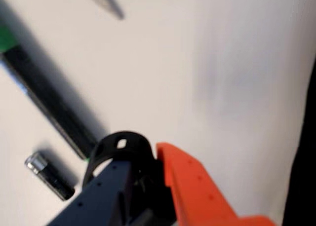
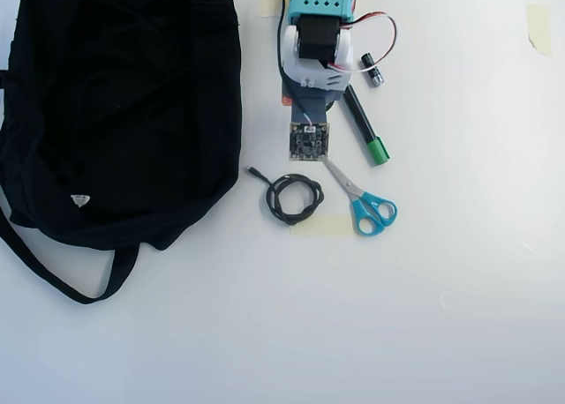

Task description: Put the bike light into the black bag

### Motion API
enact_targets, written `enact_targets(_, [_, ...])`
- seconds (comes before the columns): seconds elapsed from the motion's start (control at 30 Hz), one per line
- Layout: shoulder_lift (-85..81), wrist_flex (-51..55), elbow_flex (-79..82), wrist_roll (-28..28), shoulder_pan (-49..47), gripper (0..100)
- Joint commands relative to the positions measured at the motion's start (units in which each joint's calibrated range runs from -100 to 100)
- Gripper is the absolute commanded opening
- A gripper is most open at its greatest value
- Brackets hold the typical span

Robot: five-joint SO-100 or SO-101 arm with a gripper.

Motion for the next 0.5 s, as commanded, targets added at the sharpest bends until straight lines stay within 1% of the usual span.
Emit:
enact_targets(0.0, [-6.51,0.14,-2.66,2.04,-1.45,2])
enact_targets(0.47, [-25.02,-2.7,-4.73,2.09,-4.07,2])
